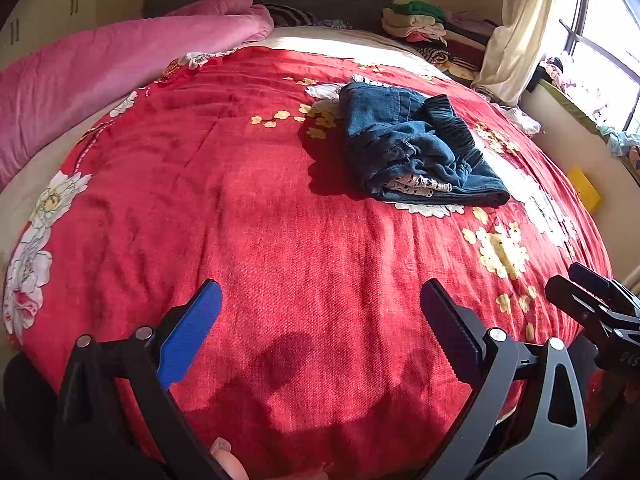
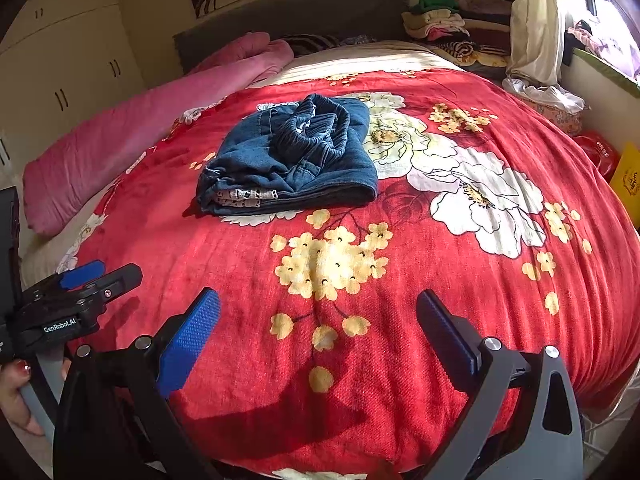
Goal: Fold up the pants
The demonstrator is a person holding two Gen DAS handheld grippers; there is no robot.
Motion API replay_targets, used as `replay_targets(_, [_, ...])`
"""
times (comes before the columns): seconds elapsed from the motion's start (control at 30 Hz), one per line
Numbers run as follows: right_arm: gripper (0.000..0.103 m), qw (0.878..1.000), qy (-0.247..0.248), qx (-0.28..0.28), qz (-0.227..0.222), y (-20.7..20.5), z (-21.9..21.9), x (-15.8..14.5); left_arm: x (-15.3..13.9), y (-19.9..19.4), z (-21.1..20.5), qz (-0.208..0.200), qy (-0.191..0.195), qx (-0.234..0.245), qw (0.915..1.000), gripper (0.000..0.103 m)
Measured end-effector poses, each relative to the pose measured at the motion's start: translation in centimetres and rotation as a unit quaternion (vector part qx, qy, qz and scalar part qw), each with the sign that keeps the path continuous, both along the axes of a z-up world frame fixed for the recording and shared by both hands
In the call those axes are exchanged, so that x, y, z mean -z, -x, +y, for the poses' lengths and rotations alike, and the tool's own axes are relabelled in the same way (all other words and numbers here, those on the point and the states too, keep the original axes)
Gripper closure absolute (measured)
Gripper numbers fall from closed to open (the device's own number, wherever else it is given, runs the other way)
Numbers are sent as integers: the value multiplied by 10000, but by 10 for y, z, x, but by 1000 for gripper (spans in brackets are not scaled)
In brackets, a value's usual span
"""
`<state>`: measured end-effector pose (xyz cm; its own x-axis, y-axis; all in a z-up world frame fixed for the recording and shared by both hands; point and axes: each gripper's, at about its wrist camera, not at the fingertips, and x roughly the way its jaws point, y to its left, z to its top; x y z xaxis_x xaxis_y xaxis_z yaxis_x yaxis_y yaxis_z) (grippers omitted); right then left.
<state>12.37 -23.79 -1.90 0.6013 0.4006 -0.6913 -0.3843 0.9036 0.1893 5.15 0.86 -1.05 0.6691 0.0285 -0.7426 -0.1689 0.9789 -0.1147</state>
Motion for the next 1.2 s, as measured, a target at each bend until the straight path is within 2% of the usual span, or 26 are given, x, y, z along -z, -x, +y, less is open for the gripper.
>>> replay_targets(1.2, [5,10000,49,15,1,2,1,0,1,-2,-2,80,-170,7,9998,10])
